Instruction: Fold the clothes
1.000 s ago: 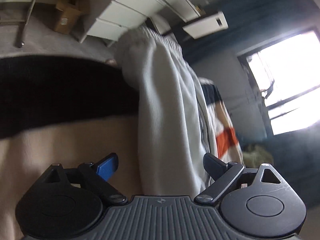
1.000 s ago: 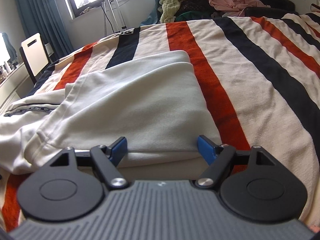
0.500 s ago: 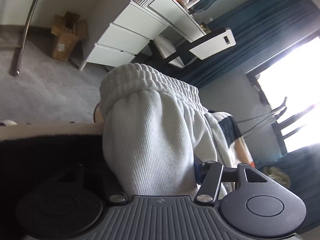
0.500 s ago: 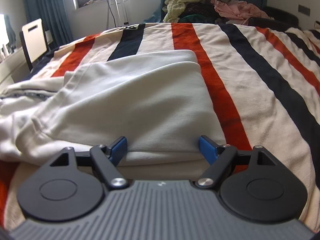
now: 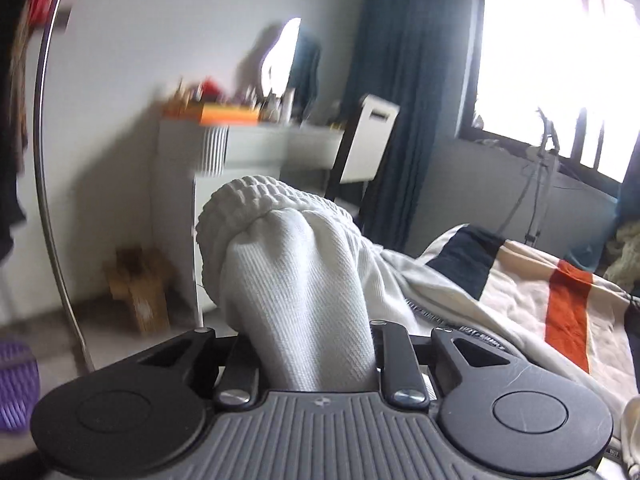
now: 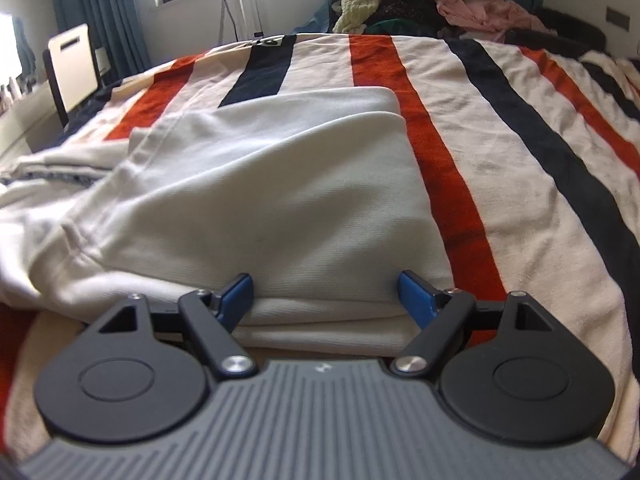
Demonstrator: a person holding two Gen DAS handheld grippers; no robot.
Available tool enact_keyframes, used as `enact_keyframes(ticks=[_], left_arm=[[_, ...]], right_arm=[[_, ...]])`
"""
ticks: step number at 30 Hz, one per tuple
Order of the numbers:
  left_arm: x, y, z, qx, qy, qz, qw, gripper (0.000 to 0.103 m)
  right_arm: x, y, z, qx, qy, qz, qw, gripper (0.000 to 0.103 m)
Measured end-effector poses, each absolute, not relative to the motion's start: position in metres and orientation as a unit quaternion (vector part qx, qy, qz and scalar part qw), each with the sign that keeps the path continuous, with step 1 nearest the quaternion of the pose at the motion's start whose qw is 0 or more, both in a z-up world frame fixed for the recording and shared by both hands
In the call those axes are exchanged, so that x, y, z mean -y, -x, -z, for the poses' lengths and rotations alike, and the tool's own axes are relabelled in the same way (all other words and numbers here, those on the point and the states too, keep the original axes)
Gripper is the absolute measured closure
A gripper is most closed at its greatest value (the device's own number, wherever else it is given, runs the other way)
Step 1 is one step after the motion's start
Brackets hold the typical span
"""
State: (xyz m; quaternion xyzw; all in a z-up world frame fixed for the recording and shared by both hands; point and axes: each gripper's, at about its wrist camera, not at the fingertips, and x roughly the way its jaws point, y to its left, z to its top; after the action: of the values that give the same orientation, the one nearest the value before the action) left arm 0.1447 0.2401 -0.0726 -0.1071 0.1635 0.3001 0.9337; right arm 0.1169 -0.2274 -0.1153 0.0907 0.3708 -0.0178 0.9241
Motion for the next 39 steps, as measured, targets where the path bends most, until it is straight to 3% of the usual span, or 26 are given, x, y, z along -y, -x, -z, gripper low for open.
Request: enact_keyframes(ticks=[7,13,18,24,32,37,39], left_arm=[[-0.174,-0.133,0.01,-0.093,0.042,-0.277,0.955,0.084],[-0.063,-0.13,-0.046,-0.018,0.001,-0.235,0.972,0.085],[0.036,-0.128,-0.056,0.019,-0.011,-0.169,0.985,0.085],[0.161,-0.131,-0.006,-0.007,-0.038,-0.076,0.996,0.085],[0.258,-0.146,0.14,-0.152,-0.139,0.022,0.978,0.082],[0.246,-0.142,0.142,-0.174,-0.126,0.04,0.976,0.066],[0.231,-0.133,0.132,-0.186,-0.114,0.056,0.974,0.04]], right_arm=[[0.257,-0.106,0.093,-0.346,-0.151,0.022,0.926,0.023],[0.287,-0.096,0.078,-0.325,-0.203,0.029,0.923,0.023],[0.323,-0.086,0.069,-0.303,-0.258,0.04,0.916,0.023],[0.369,-0.074,0.068,-0.277,-0.318,0.067,0.904,0.023],[0.412,-0.067,0.079,-0.252,-0.373,0.083,0.889,0.021],[0.422,-0.07,0.096,-0.239,-0.444,0.027,0.863,0.021],[0.419,-0.072,0.096,-0.234,-0.459,0.001,0.857,0.021]])
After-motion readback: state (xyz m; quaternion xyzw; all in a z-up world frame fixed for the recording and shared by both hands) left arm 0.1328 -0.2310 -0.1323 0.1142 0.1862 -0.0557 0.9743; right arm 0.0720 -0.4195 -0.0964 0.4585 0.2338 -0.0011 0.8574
